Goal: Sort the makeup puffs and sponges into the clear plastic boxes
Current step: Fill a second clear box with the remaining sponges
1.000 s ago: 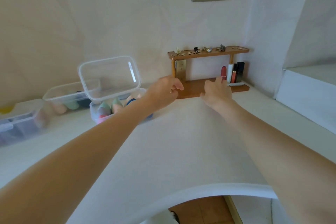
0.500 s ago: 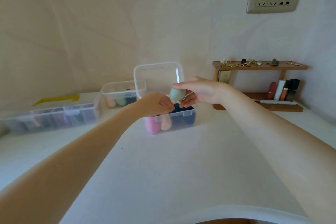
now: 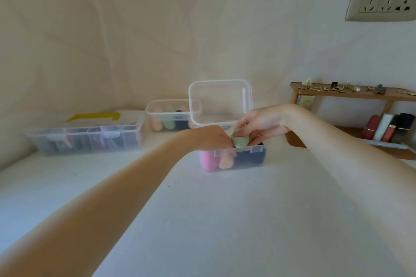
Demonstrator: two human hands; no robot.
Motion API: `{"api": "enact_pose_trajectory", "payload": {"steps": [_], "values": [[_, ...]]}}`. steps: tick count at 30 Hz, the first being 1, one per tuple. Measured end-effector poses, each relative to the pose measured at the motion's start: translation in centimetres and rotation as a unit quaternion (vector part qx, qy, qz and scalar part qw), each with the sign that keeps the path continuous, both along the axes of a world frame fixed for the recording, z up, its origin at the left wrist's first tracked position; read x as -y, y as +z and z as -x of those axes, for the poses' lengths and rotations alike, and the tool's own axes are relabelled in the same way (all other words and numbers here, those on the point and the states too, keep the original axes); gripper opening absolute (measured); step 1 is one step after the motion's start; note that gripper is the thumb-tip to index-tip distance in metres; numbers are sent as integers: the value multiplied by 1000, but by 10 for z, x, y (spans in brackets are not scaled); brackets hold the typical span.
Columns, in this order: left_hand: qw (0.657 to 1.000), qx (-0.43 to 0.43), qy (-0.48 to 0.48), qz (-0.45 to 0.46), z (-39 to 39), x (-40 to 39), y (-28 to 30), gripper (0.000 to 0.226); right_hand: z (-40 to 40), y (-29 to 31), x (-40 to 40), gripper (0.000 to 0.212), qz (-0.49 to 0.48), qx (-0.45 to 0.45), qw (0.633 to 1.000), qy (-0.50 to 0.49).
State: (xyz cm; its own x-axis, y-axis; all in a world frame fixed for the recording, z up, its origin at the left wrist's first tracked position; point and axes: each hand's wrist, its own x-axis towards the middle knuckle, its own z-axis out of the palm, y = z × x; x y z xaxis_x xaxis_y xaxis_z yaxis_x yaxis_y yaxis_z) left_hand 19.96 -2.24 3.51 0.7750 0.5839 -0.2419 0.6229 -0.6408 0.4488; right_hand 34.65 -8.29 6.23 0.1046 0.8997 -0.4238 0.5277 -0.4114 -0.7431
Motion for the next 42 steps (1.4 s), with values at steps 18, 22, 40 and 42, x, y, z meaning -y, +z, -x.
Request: {"api": "enact_pose_trajectory", "payload": {"steps": [18, 22, 40, 42], "values": [[999, -7, 11, 38, -4, -11, 2, 28, 12, 3, -16, 14, 51, 164, 983, 67], [999, -14, 17, 28, -5, -13, 2, 37, 16, -9, -23, 16, 43, 313, 945, 84], [986, 150, -29, 73, 9, -24, 12, 24, -7, 18, -3, 12, -97, 242, 965, -16], [984, 176, -21, -2, 13, -27, 16, 28, -14, 21, 2, 14, -117, 285, 951, -22]]}}
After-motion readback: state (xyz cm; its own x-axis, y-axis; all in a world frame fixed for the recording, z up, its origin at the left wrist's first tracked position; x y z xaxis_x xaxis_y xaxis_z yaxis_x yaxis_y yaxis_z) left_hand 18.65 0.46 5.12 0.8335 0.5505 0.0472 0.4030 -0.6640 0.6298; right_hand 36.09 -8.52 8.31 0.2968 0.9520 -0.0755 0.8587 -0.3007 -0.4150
